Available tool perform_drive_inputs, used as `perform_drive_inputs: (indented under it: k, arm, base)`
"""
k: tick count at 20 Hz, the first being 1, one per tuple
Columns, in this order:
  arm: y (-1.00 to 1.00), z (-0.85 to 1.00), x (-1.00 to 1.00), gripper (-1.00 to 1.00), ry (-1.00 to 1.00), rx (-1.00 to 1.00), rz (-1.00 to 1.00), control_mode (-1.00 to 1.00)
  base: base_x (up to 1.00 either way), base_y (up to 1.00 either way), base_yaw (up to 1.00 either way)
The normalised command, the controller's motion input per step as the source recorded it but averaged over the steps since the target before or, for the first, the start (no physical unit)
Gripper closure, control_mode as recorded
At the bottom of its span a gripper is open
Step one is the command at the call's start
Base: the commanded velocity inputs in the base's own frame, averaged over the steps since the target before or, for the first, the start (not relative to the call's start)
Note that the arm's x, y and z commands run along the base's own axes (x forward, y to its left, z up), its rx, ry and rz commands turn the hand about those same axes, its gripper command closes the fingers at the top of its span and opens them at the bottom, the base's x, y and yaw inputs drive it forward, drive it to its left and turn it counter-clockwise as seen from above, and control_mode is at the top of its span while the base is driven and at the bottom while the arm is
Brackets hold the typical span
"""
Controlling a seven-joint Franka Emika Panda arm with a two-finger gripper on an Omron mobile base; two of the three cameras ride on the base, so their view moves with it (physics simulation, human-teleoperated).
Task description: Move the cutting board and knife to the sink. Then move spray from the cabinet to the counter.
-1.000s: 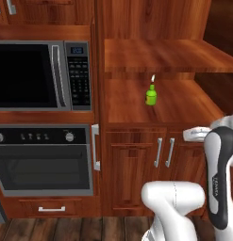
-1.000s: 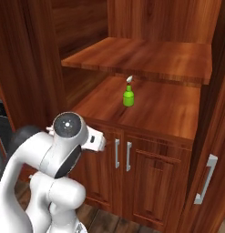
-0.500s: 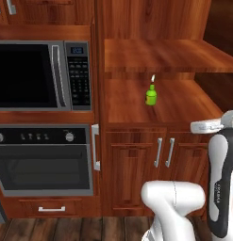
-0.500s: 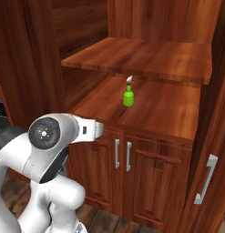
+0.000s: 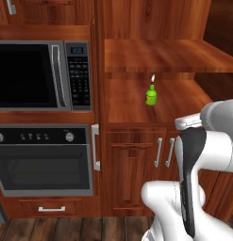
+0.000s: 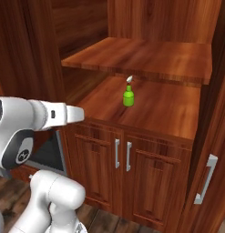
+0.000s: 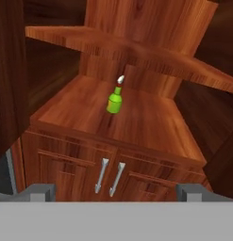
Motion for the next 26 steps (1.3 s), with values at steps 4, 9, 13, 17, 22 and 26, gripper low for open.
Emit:
perform_drive_inputs:
  k: [4,9,13,17,22,26]
  arm:
    - [-0.01,-0.04,0.02,-1.0,0.0,0.0,-0.01,-1.0]
    - [-0.03,-0.26,0.16,-1.0,-0.11,0.04,-0.05,-1.0]
    - [0.0,-0.15,0.29,-1.0,-0.16,0.03,-0.07,-1.0]
    - [0.0,-0.21,0.37,-1.0,-0.17,0.0,-0.05,-1.0]
    - [0.0,-0.24,0.39,-1.0,-0.08,0.03,-0.02,-1.0]
    - [0.0,-0.25,0.34,-1.0,-0.02,0.03,0.0,-1.0]
  base:
    - [0.0,0.0,0.0]
    - [0.0,0.0,0.0]
    - [0.0,0.0,0.0]
    - [0.0,0.0,0.0]
    - [0.0,0.0,0.0]
    - [0.0,0.0,0.0]
